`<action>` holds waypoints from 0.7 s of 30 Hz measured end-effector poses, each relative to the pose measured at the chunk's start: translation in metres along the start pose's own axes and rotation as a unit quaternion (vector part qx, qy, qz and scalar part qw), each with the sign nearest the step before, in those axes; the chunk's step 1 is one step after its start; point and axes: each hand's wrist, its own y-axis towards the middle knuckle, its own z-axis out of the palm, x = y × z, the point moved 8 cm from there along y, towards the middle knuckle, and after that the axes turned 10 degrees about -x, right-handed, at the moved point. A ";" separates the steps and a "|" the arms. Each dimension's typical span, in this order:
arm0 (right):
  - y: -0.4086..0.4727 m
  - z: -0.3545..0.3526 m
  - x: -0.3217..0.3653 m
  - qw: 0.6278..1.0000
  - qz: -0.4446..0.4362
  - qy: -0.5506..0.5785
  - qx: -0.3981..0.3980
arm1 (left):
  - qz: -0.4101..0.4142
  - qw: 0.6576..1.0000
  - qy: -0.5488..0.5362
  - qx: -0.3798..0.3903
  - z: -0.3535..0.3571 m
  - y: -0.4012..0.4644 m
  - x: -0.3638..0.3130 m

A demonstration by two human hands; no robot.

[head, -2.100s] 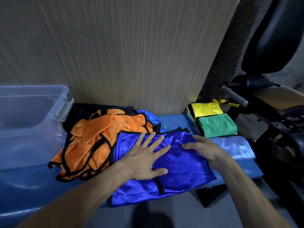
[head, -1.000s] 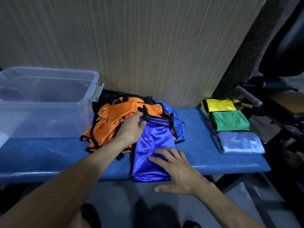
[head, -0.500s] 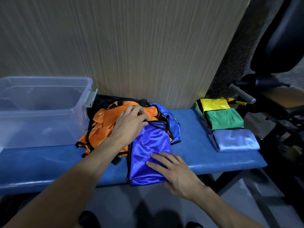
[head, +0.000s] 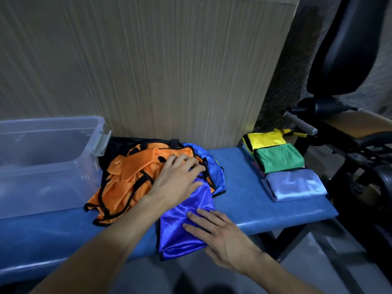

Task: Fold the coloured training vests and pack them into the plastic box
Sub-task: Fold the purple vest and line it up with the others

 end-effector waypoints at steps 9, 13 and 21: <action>-0.002 -0.002 -0.001 1.000 0.009 0.015 -0.008 | -0.023 0.998 0.057 0.035 0.039 0.022 -0.008; -0.002 -0.004 -0.003 0.999 0.005 0.039 -0.017 | -0.134 0.985 0.080 0.068 0.044 0.028 0.011; -0.002 -0.005 -0.009 0.997 -0.007 0.068 -0.021 | -0.066 0.992 -0.108 -0.024 0.004 0.018 0.005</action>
